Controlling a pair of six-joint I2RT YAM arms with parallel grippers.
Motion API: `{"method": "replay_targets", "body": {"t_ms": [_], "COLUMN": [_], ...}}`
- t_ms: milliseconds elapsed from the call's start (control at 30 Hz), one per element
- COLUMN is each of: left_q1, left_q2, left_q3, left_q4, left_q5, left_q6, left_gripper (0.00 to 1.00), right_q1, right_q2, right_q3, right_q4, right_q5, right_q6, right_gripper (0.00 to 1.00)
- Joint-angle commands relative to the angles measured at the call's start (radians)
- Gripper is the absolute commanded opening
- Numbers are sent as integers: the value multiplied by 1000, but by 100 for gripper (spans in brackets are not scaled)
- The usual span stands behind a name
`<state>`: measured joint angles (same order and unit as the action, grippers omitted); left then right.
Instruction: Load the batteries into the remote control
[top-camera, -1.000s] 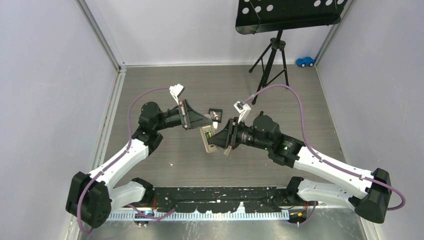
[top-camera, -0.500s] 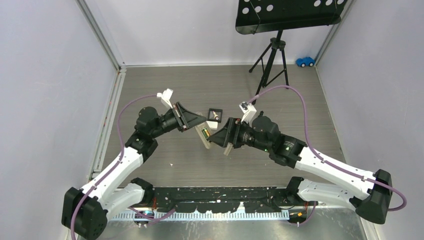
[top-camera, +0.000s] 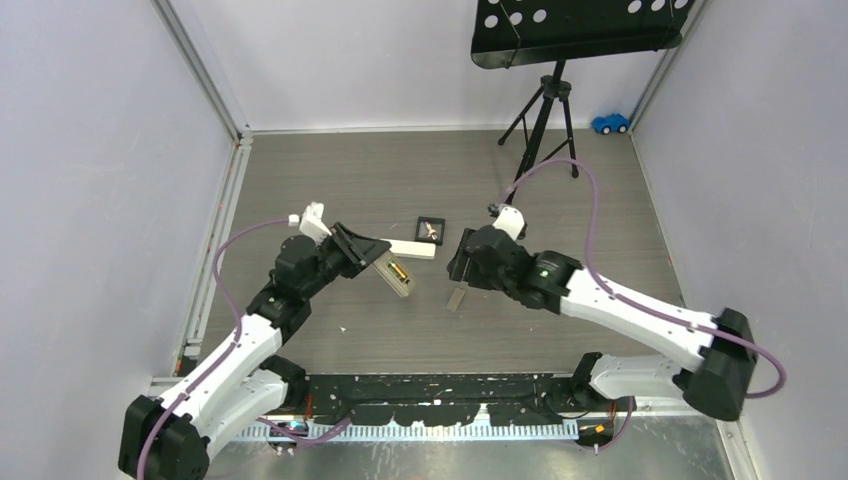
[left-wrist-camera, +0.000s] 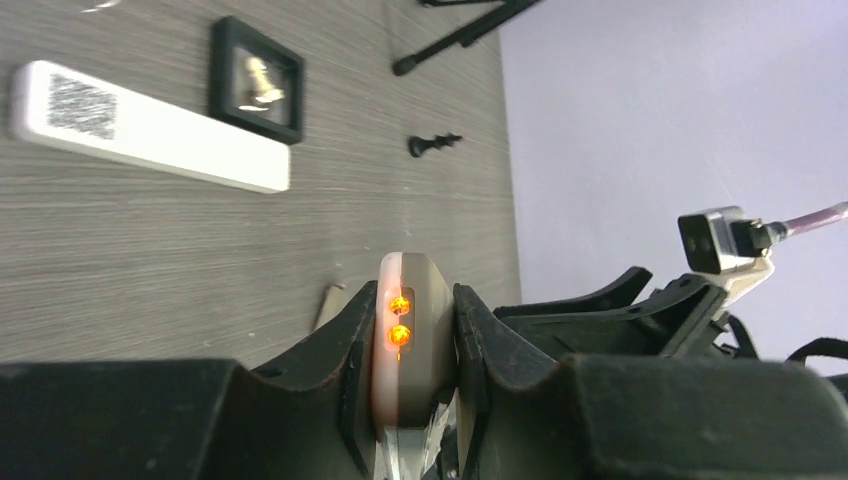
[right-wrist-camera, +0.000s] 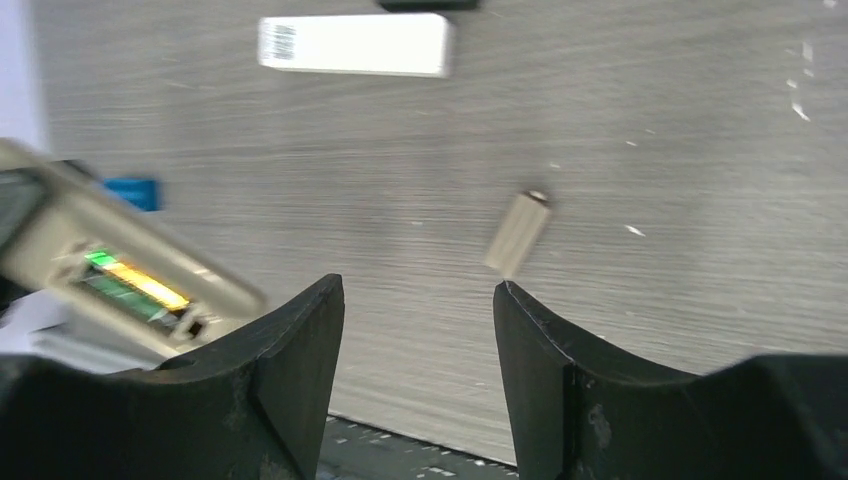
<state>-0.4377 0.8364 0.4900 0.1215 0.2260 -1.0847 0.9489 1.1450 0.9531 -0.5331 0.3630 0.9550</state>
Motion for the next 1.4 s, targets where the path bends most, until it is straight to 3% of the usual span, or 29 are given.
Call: {"method": "replay_targets", "body": {"t_ms": [0, 233, 767, 1033, 1300, 1367], "left_q1": [5, 2, -177, -226, -303, -318], "left_q2": [-20, 78, 507, 526, 513, 507], "left_q3": [-67, -139, -93, -132, -164, -179], "left_q4": [20, 126, 335, 343, 343, 343], "left_q5": [-154, -291, -597, -680, -708, -718], "left_q6": [-8, -74, -265, -315, -333, -354], "left_gripper": [0, 0, 0, 3, 12, 13], "right_q1": [-11, -53, -91, -100, -102, -102], "right_q2": [130, 308, 514, 562, 664, 681], "right_q3": [55, 60, 60, 81, 110, 115], "right_q4": [-104, -52, 23, -31, -51, -64], "right_q5": [102, 19, -67, -55, -35, -24], "right_q6": [26, 68, 160, 154, 127, 121], "right_gripper": [61, 73, 73, 58, 54, 46]}}
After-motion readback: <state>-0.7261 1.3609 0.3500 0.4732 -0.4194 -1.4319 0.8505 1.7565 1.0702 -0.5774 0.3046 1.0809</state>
